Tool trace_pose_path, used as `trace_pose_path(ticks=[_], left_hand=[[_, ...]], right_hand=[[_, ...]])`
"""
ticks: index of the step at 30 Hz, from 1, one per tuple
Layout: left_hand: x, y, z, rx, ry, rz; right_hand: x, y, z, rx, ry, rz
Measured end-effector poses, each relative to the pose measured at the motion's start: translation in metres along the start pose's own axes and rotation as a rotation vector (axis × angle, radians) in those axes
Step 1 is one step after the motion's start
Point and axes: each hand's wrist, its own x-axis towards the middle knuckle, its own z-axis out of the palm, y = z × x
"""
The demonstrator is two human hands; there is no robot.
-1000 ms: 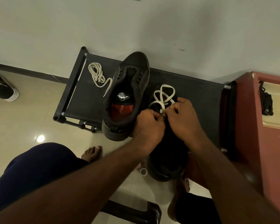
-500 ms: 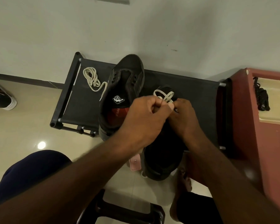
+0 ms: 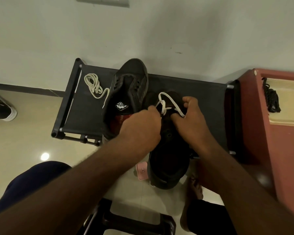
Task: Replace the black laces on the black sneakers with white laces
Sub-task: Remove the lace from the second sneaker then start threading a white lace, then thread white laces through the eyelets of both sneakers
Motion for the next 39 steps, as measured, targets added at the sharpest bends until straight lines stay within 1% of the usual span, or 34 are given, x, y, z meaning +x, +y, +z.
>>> trace_pose_path(ticks=[2,3,5,6,7,8,9,10,11,13,14,15,16,17,18,19,20,21,22,23,24,26,29,31,36,39], left_hand=[[-0.001,0.004,0.005,0.125,-0.112,0.019],[0.002,0.006,0.005,0.138,-0.121,0.032],[0.007,0.005,0.003,0.098,-0.062,0.072],[0.009,0.002,0.002,0.049,0.003,0.121],[0.01,0.0,0.0,-0.049,0.096,0.192],[0.009,-0.001,-0.003,-0.2,0.201,0.267],[0.005,0.0,-0.008,-0.409,0.263,0.334],[0.001,0.001,-0.014,-0.677,0.249,0.373],[-0.003,0.002,-0.019,-0.997,0.135,0.394],[-0.01,0.003,-0.032,-1.62,-0.155,0.484],[-0.014,0.003,-0.039,-1.83,-0.251,0.492],[-0.018,0.003,-0.046,-1.948,-0.3,0.469],[-0.018,0.002,-0.051,-1.996,-0.294,0.41],[-0.017,0.0,-0.054,-1.988,-0.272,0.321],[-0.014,-0.003,-0.054,-1.894,-0.222,0.218],[-0.011,-0.005,-0.051,-1.69,-0.147,0.126],[-0.007,-0.006,-0.045,-1.363,-0.048,0.06],[-0.005,-0.008,-0.038,-0.976,0.074,0.021],[-0.004,-0.009,-0.03,-0.646,0.157,0.042],[-0.004,-0.009,-0.022,-0.431,0.177,0.081],[-0.004,-0.007,-0.014,-0.294,0.145,0.101],[-0.004,-0.005,0.002,-0.182,0.055,0.087],[0.004,-0.003,0.02,-0.075,0.123,0.082],[0.011,0.0,0.029,-0.079,0.173,0.089],[0.023,0.003,0.034,-0.082,0.215,0.037],[0.026,0.004,0.032,-0.121,0.222,0.053]], right_hand=[[-0.001,-0.002,0.0,-0.015,0.0,-0.001],[-0.001,-0.002,0.0,-0.026,-0.001,0.001],[-0.001,-0.002,0.0,-0.044,-0.006,0.002],[-0.001,-0.003,0.001,-0.055,-0.01,0.003],[-0.001,-0.003,0.001,-0.061,-0.008,-0.001],[0.0,-0.003,0.002,-0.066,-0.001,0.001],[0.0,-0.004,0.002,-0.073,0.007,0.006],[0.001,-0.003,0.003,-0.077,0.012,0.01],[0.004,0.0,0.005,-0.082,0.016,0.011],[0.008,0.002,0.007,-0.091,0.018,0.006],[0.008,0.002,0.007,-0.103,0.019,0.001],[0.007,-0.001,0.006,-0.116,0.018,0.0],[0.004,-0.004,0.004,-0.118,0.016,0.01],[0.003,-0.005,0.003,-0.114,0.006,0.022],[0.003,-0.005,0.002,-0.107,-0.004,0.036],[0.002,-0.005,0.001,-0.102,-0.01,0.039],[0.002,-0.006,0.001,-0.098,-0.013,0.032],[0.002,-0.005,0.002,-0.099,-0.012,0.022],[0.002,-0.005,0.002,-0.099,-0.013,0.015],[0.002,-0.005,0.002,-0.107,-0.012,0.013],[0.002,-0.004,0.002,-0.117,-0.008,0.004],[0.001,-0.003,0.002,-0.127,-0.006,-0.006],[0.001,-0.002,0.002,-0.135,-0.008,-0.017],[0.001,-0.001,0.002,-0.137,-0.018,-0.016],[0.002,0.0,0.001,-0.139,-0.016,-0.025],[0.002,0.001,0.002,-0.146,-0.015,-0.024]])
